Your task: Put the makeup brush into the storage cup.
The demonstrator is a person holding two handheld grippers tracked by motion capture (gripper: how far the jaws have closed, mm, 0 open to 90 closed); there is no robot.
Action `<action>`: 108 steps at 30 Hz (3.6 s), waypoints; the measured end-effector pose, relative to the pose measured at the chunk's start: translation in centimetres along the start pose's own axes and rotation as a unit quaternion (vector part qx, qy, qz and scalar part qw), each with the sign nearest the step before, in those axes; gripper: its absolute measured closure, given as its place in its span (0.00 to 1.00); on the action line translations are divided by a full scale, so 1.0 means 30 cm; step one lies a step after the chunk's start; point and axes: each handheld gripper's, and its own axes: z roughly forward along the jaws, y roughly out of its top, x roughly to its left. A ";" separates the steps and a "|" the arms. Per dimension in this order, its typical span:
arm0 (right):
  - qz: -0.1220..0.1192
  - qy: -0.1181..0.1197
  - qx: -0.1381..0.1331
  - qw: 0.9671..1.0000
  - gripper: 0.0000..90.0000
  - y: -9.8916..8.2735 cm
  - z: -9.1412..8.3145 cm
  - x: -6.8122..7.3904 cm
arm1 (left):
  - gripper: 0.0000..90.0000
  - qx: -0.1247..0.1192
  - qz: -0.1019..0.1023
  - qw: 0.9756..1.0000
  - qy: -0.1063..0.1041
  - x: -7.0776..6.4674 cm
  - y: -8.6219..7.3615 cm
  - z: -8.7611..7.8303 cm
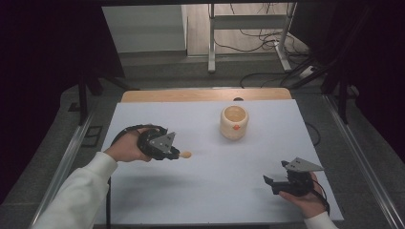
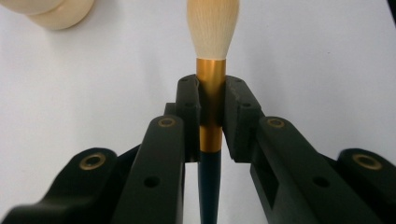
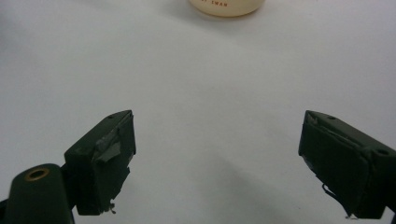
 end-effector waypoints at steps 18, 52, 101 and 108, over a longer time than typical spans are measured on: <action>0.000 0.000 -0.003 1.000 0.13 0.004 -0.002 0.003 | 0.87 -0.043 -0.046 0.996 0.066 -0.079 -0.008 -0.050; 0.001 -0.003 -0.005 1.000 0.13 0.005 -0.003 0.005 | 0.87 -0.056 -0.177 0.978 0.095 -0.117 -0.016 -0.037; -0.007 0.037 -0.032 0.999 0.13 0.089 0.041 0.085 | 0.86 -0.189 -0.314 0.925 0.098 -0.110 0.013 0.016; 0.000 0.076 -0.051 0.996 0.14 0.139 0.085 0.137 | 0.86 -0.189 -0.311 0.926 0.100 -0.098 0.037 0.021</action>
